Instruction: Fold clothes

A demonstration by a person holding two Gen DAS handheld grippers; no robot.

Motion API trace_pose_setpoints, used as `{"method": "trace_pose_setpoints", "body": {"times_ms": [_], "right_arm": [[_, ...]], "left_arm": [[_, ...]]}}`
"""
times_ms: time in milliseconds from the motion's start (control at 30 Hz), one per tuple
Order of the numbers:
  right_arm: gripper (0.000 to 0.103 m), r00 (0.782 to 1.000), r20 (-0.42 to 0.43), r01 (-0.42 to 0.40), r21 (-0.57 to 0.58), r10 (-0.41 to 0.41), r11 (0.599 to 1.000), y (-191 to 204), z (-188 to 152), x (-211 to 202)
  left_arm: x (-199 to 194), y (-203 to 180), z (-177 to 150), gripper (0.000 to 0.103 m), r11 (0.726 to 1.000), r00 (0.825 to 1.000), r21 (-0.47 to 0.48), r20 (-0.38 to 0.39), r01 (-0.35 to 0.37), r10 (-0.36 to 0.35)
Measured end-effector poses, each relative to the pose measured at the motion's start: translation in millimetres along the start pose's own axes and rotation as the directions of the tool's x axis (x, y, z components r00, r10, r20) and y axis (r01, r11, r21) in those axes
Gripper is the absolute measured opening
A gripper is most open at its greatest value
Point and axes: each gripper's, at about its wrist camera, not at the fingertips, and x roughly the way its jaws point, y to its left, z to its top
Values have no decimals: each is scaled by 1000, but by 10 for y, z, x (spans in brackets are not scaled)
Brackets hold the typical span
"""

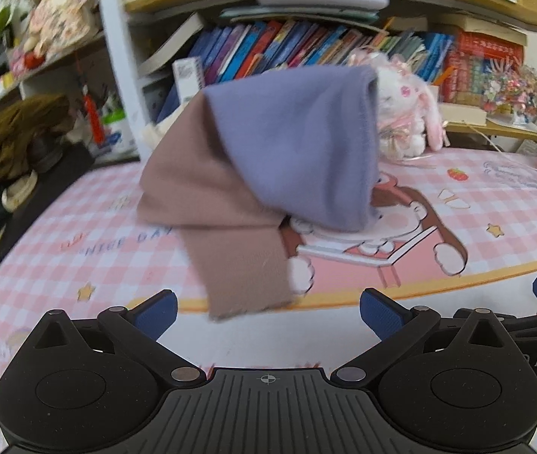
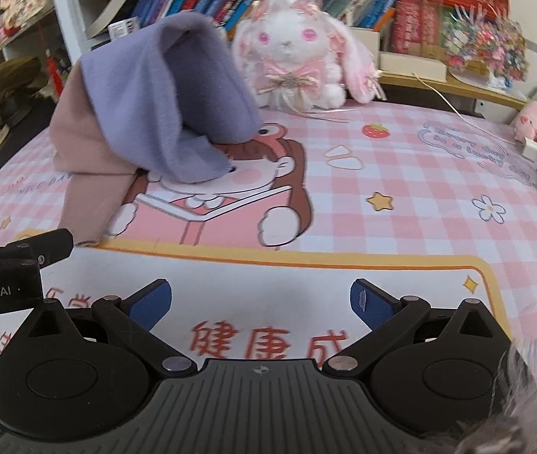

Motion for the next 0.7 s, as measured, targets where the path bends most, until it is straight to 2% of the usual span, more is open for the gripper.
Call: {"method": "trace_pose_setpoints", "body": {"times_ms": [133,267,467,633,700], "right_arm": [[102,1000,5,-5,77,5,997,-217,70,-2],[102,1000,5,-23,157,22,987,-405,124,-15],[102,997,14,-77,233,76,969,-587,167,-73],[102,991,34,-135,301,130,944,-726,201,-117],[102,985,45,-171,336,166,926,-783,226,-129]], "left_arm": [[46,-245,219,103,996,998,89,54,-21,16],[173,-501,459,103,983,992,166,107,-81,63],[508,-719,689,103,968,986,209,120,-138,115],[783,-854,725,103,940,974,266,135,-213,182],[861,-839,749,93,926,962,272,151,-262,227]]}}
